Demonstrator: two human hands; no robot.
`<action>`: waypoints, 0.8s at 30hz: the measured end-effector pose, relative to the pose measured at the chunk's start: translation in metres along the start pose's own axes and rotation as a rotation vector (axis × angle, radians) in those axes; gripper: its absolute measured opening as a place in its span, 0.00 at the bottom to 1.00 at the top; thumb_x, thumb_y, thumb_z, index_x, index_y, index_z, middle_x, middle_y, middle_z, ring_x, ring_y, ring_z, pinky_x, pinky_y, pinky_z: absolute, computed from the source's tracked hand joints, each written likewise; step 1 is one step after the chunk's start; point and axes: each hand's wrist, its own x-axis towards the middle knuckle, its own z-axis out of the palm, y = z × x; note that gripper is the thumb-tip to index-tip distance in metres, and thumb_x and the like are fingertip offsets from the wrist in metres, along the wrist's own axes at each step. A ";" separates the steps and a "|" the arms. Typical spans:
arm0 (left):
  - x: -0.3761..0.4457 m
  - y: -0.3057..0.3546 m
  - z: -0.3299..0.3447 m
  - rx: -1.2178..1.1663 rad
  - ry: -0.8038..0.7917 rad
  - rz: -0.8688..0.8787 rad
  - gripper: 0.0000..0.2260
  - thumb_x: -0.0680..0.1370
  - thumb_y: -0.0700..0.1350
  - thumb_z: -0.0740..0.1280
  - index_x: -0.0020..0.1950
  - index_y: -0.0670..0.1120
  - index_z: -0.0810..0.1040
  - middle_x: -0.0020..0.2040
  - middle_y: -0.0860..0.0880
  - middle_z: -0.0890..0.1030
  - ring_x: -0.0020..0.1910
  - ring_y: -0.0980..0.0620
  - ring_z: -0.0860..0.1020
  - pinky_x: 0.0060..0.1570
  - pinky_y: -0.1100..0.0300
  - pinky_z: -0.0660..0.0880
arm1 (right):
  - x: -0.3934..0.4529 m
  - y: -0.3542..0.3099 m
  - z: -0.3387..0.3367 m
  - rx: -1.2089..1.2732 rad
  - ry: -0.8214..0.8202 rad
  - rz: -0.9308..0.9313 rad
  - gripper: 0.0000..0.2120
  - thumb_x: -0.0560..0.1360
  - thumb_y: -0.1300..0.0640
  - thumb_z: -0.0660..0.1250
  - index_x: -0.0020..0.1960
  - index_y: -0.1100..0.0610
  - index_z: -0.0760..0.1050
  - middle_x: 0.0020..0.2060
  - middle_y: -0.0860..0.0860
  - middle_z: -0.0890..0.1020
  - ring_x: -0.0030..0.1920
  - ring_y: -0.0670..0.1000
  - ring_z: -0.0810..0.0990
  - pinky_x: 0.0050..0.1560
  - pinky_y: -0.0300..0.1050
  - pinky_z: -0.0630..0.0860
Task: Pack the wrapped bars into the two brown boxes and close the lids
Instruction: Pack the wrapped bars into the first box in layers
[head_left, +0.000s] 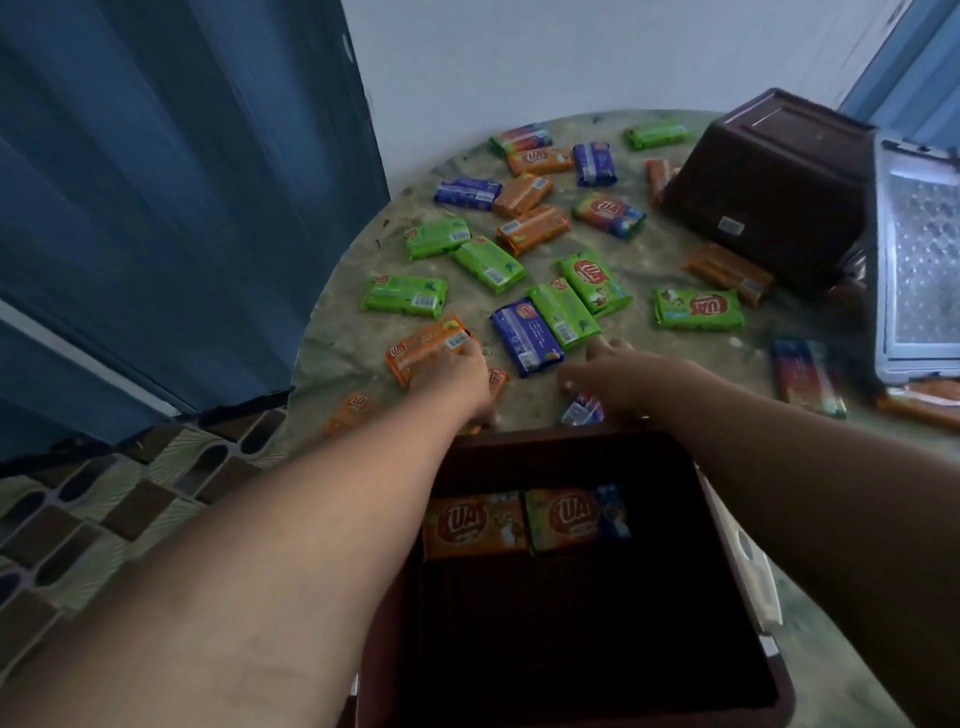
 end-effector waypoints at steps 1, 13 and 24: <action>0.001 -0.001 0.002 -0.004 0.005 0.006 0.57 0.69 0.61 0.79 0.84 0.46 0.44 0.80 0.37 0.62 0.75 0.37 0.68 0.68 0.45 0.70 | 0.002 -0.001 0.002 0.003 0.027 -0.013 0.21 0.79 0.53 0.71 0.67 0.40 0.69 0.71 0.55 0.65 0.73 0.62 0.65 0.67 0.62 0.73; -0.025 -0.003 -0.021 -0.206 0.253 0.074 0.45 0.72 0.64 0.74 0.78 0.45 0.56 0.72 0.35 0.63 0.66 0.37 0.74 0.52 0.50 0.73 | -0.013 -0.017 -0.019 0.331 0.333 0.144 0.37 0.66 0.33 0.74 0.67 0.49 0.68 0.57 0.55 0.73 0.50 0.58 0.76 0.47 0.51 0.76; -0.144 -0.020 -0.028 -0.288 0.636 0.271 0.32 0.71 0.58 0.75 0.65 0.47 0.62 0.61 0.43 0.67 0.45 0.41 0.77 0.36 0.54 0.69 | -0.109 -0.053 -0.016 0.480 0.683 0.110 0.38 0.67 0.32 0.71 0.67 0.53 0.66 0.60 0.55 0.74 0.54 0.61 0.79 0.43 0.50 0.73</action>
